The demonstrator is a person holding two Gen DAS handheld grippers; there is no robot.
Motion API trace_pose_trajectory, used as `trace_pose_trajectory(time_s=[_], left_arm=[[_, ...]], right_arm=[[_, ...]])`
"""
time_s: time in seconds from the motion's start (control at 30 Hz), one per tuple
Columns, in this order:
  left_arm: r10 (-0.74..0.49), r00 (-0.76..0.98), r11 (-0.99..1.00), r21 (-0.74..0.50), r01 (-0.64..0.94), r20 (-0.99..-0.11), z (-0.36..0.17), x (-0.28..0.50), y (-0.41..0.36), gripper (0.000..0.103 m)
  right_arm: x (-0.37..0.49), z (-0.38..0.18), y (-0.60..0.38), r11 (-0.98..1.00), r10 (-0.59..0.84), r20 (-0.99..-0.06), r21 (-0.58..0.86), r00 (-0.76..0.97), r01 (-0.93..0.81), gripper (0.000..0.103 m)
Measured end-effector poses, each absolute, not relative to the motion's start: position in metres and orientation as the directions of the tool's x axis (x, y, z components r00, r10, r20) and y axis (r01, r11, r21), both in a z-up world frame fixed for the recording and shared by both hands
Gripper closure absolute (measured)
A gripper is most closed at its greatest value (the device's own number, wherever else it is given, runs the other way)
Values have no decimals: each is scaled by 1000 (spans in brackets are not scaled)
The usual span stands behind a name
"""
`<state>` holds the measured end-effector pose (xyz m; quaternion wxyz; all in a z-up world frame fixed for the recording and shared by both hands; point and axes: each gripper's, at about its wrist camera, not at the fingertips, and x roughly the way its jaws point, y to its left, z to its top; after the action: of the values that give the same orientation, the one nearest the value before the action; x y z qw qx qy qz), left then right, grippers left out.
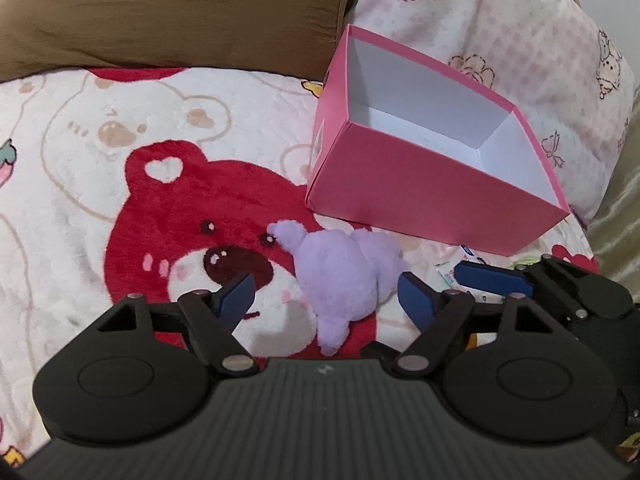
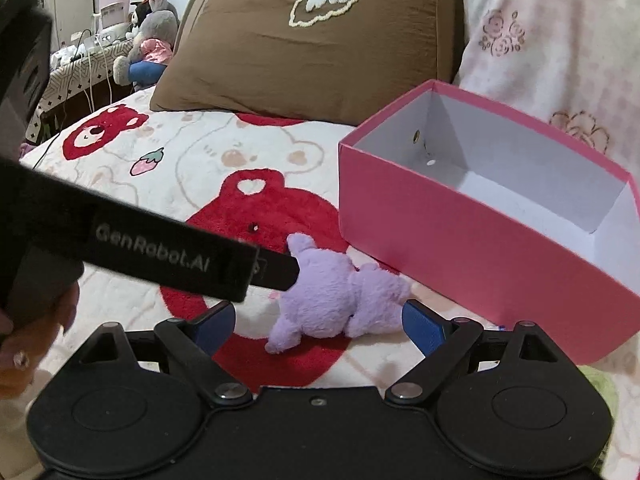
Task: Organize objects
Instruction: 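Close the right gripper on the purple plush toy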
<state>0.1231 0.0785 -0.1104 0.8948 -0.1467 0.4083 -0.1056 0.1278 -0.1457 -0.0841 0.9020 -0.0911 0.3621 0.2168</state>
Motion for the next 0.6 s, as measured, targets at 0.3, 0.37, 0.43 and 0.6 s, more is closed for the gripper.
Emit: trace_pose_trajectory(time_s=[0.3, 0.37, 0.43, 0.6], left_arm=[[-268, 629, 950, -308, 48, -730, -141, 154, 80, 36], [-294, 610, 934, -358, 18, -736, -151, 162, 86, 42], [-319, 606, 921, -389, 16, -729, -157, 165, 90, 45], [-362, 572, 897, -441, -1, -737, -161, 166, 91, 58]], right_arm=[[149, -106, -144, 873, 326, -719, -19, 614, -486, 11], [158, -110, -144, 880, 309, -729, -25, 611, -475, 11], [165, -114, -144, 880, 305, -740, -22, 599, -475, 11], [179, -122, -141, 879, 310, -771, 10, 556, -476, 10]])
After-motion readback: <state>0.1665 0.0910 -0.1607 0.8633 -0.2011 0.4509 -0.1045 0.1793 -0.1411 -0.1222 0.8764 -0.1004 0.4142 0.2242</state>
